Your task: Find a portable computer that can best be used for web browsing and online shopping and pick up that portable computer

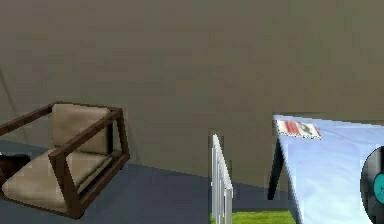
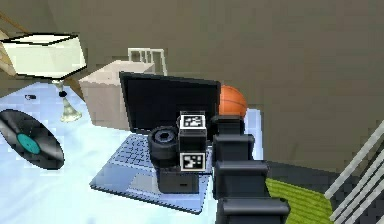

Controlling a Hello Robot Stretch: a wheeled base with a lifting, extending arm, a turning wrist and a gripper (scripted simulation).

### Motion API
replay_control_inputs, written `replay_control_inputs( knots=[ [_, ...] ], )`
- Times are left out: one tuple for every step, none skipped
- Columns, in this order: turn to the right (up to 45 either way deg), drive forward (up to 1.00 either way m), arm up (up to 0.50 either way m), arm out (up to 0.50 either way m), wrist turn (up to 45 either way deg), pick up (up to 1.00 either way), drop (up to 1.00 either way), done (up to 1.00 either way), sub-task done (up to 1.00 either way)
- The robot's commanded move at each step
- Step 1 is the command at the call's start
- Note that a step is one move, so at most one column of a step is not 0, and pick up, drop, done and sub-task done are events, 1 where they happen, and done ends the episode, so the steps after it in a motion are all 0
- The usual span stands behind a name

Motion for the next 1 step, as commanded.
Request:
replay_control_inputs(
  knots=[
    [0.0,0.00,0.00,0.00,18.0,0.00,0.00,0.00,0.00]
  ],
)
